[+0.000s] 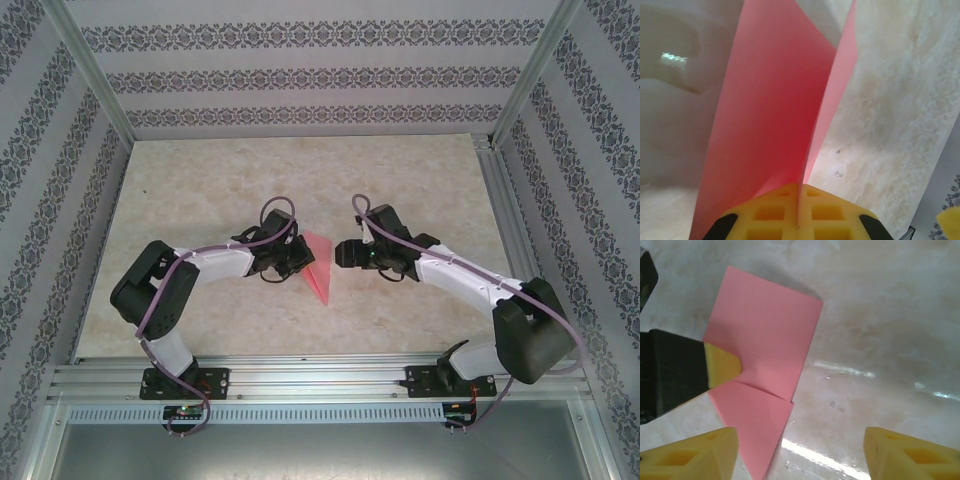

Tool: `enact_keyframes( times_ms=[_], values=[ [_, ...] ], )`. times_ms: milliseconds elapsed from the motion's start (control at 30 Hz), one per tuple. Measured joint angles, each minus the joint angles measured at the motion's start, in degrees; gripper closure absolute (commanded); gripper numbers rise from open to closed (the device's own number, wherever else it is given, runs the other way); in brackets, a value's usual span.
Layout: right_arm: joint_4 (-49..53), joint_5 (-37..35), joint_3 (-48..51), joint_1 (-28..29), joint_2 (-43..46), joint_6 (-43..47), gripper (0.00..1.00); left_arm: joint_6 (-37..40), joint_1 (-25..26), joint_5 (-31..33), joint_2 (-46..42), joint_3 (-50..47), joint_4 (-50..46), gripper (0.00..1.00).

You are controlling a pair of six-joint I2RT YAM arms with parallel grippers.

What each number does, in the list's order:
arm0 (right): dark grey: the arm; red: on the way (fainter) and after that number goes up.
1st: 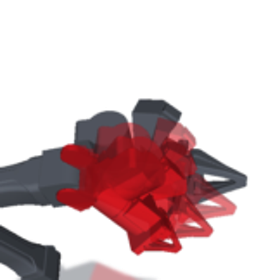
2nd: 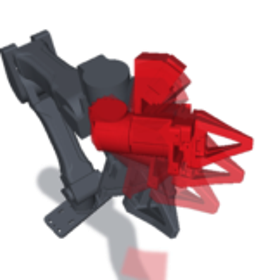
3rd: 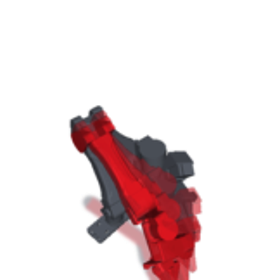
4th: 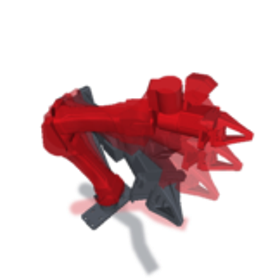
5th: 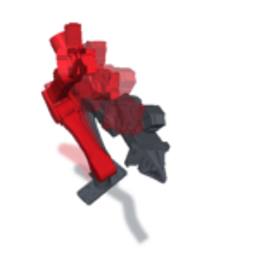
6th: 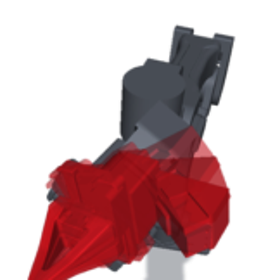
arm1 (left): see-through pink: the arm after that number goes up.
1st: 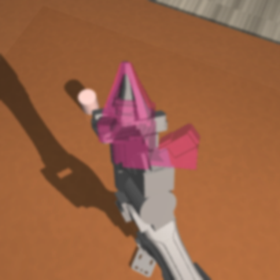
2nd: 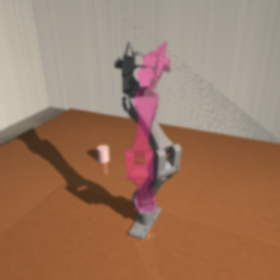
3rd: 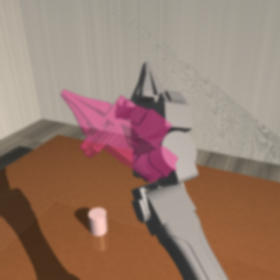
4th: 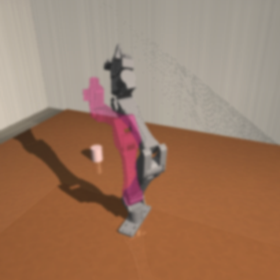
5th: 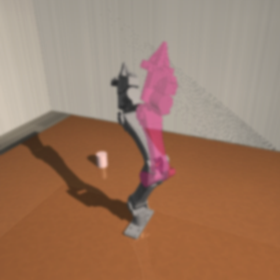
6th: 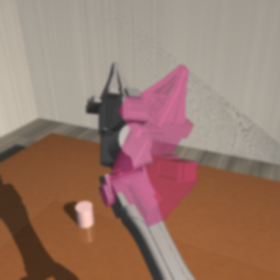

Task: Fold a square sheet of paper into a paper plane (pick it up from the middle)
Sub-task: Fourth fold the wing at the center of the table.

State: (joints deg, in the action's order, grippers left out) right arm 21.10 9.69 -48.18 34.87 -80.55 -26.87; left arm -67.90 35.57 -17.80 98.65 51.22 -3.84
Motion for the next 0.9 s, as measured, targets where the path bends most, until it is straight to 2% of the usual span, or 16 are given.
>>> enact_keyframes(
  times_ms=[133, 367, 567, 900],
  values=[
    [-1.4, -0.5, -0.4, 5.0, -2.4, 0.0, 0.46, -1.8, 0.1, 1.7, -0.5, -0.1, 0.0, 0.97],
    [-9.0, -0.6, 1.6, 10.1, -4.2, -3.2, 0.54, -3.8, 0.1, 1.7, -0.6, -0.1, 0.7, 0.96],
    [-12.7, -0.9, 2.0, 10.8, -8.5, -4.8, 0.58, -4.7, -0.2, 1.4, -0.6, -0.1, 1.5, 0.96],
    [-15.6, -6.1, 2.2, 11.9, -12.2, -4.2, 0.60, -4.7, -0.3, 1.4, -0.6, -0.5, 1.5, 0.95]
  ],
)
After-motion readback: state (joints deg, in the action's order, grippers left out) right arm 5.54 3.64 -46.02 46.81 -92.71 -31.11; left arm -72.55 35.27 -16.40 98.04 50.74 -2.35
